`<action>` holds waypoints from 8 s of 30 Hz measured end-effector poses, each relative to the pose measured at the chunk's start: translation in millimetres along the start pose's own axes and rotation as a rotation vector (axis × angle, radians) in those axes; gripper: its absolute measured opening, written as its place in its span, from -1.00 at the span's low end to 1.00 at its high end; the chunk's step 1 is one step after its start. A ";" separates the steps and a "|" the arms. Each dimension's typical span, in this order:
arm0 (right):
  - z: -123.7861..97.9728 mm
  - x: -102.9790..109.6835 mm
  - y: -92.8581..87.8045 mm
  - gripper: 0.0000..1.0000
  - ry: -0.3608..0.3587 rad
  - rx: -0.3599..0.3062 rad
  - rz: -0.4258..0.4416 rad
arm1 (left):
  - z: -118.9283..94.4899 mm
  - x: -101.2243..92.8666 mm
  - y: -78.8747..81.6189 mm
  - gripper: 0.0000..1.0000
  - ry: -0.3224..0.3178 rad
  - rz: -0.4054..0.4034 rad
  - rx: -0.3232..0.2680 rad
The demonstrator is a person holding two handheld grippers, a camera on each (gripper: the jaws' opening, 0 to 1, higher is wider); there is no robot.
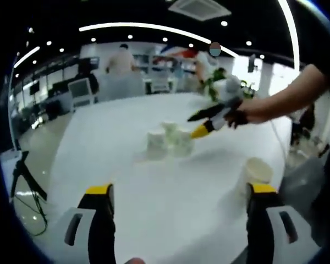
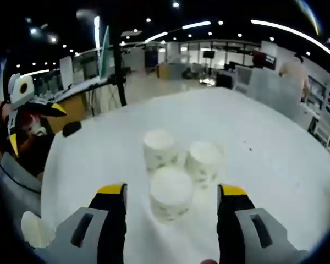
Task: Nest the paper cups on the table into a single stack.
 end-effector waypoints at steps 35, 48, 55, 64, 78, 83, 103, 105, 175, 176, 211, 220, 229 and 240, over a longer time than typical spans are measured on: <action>-5.8 10.7 3.6 -0.29 0.064 -0.004 0.035 | -1.8 -3.9 -8.6 0.98 -0.013 -0.024 0.022; -73.4 32.6 51.5 -0.29 0.036 -0.170 0.059 | 0.4 -10.9 0.7 0.98 -0.058 0.005 0.000; -122.3 49.9 73.3 -0.29 0.000 -0.254 0.051 | -0.6 -18.5 6.2 0.98 -0.097 0.028 -0.006; -178.3 79.1 92.6 -0.29 -0.039 -0.332 0.003 | -1.3 -26.5 9.3 0.96 -0.139 0.061 0.001; -225.3 102.0 101.5 -0.29 -0.123 -0.468 0.065 | -2.9 -35.2 16.7 0.96 -0.186 0.060 -0.012; -225.9 106.4 92.8 -0.29 -0.141 -0.470 0.100 | -6.9 -39.8 24.7 0.96 -0.196 0.069 -0.026; -215.1 134.3 87.9 -0.29 -0.049 -0.578 0.228 | -24.2 -94.3 46.3 0.82 -0.324 0.092 -0.067; -213.1 139.1 88.6 -0.29 -0.028 -0.587 0.239 | -23.2 -102.0 47.0 0.80 -0.348 0.071 -0.063; -207.5 205.1 86.5 -0.25 0.355 -0.609 0.207 | -64.3 -135.3 65.3 -0.93 -0.682 -0.092 -0.187; -206.8 206.0 85.0 -0.23 0.353 -0.597 0.191 | -64.7 -137.1 64.0 -0.94 -0.693 -0.070 -0.175; -208.8 200.8 69.4 0.17 0.218 -0.503 -0.029 | -51.1 -137.7 74.4 -1.00 -0.713 0.280 0.098; -210.2 200.2 63.1 0.50 0.151 -0.451 -0.082 | -47.4 -130.7 81.5 -1.00 -0.720 0.332 0.138; -218.9 191.7 48.6 0.87 0.072 -0.400 -0.117 | -39.6 -128.6 70.9 -1.00 -0.725 0.428 0.221; -228.0 177.5 29.9 1.00 -0.019 -0.388 -0.063 | -27.9 -130.2 67.2 -1.00 -0.735 0.507 0.291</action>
Point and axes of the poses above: the point that each gripper's makers call its tool centre point, and the gripper's own axes: z roughly forward along the fingers, x roughly to its left, y roughly out of its top, the point moved 4 cm from there along -z, roughly backward along the fingers, and after that the axes turned 7 degrees about -z, right-handed, at the moved point
